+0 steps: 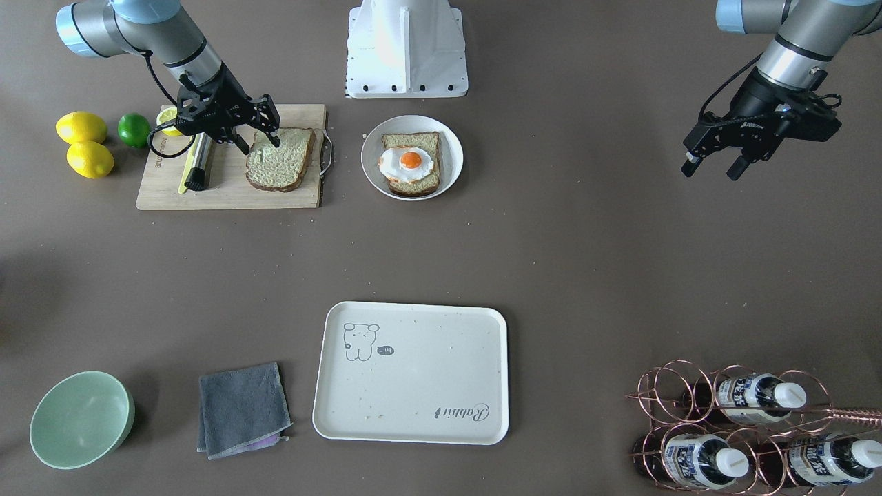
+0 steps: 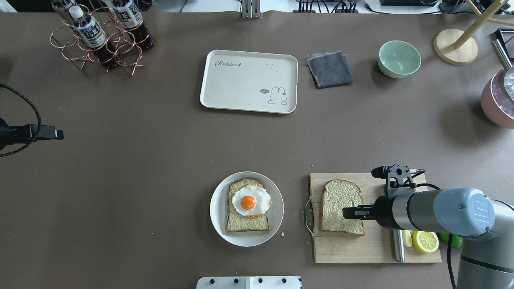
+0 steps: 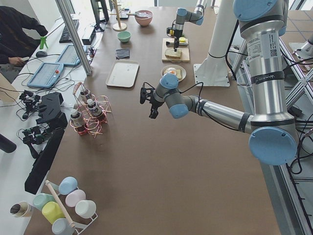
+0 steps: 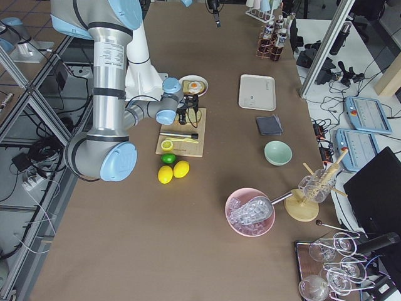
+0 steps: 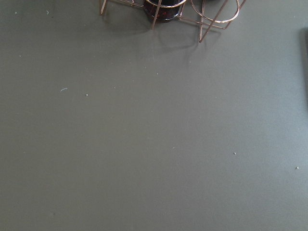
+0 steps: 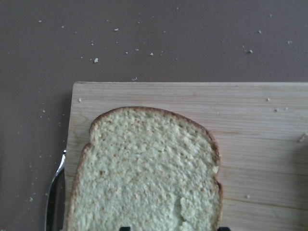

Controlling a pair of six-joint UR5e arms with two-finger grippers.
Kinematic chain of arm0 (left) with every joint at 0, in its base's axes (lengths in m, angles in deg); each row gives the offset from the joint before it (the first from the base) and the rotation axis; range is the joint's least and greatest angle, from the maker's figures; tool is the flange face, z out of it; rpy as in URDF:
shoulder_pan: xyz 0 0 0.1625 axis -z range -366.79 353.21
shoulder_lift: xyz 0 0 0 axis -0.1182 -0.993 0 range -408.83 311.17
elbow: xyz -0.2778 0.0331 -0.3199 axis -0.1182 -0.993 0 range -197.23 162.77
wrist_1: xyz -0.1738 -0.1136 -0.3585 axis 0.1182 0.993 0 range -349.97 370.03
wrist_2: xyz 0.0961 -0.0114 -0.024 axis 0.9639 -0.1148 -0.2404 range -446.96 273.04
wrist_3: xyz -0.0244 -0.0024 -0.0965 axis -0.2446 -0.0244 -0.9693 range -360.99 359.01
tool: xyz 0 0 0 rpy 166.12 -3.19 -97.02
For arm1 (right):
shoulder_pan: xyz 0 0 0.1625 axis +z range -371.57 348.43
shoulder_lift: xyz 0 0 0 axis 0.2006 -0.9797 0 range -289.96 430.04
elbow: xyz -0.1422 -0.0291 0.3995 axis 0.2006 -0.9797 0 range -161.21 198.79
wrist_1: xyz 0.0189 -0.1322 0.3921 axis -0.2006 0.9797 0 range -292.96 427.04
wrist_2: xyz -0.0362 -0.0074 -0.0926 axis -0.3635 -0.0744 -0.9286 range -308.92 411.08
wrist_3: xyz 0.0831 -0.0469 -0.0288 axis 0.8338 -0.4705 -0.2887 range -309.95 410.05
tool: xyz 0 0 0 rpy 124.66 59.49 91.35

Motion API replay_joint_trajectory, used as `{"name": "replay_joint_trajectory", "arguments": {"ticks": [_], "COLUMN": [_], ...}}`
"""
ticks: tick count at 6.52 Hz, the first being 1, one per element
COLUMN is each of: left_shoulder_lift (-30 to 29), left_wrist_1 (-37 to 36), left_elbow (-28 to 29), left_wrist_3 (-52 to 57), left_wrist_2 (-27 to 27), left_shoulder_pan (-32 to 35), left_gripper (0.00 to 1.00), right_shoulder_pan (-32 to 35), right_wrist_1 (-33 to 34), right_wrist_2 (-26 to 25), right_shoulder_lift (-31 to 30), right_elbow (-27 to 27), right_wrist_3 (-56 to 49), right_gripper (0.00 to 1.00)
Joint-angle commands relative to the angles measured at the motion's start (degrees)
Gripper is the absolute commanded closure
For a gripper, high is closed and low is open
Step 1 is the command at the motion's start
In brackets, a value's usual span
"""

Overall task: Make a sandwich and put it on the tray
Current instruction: 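Grasp the plain bread slice edge with the right gripper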

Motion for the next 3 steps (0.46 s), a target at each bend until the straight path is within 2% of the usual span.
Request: {"name": "replay_joint_trajectory", "arguments": {"ticks": [1, 2, 3], "left_shoulder_lift": [-0.08, -0.17, -0.17], "left_wrist_1": [-0.01, -0.01, -0.01], "left_elbow": [0.07, 0.07, 0.07], "left_wrist_3": [-0.04, 0.05, -0.04], "left_wrist_2": [0.03, 0.03, 0.03], "left_shoulder_pan": [0.03, 0.03, 0.03], "left_gripper": [0.02, 0.02, 0.02], "right_shoulder_pan": [0.02, 0.2, 0.9], "right_wrist_1": [0.09, 0.0, 0.0], "right_wrist_2": [0.16, 0.25, 0.34], "right_shoulder_lift": [0.0, -0.09, -0.44], "right_elbow": [-0.25, -0.08, 0.19], "right_wrist_3": [0.0, 0.0, 0.18], "right_gripper": [0.32, 0.32, 0.37]}}
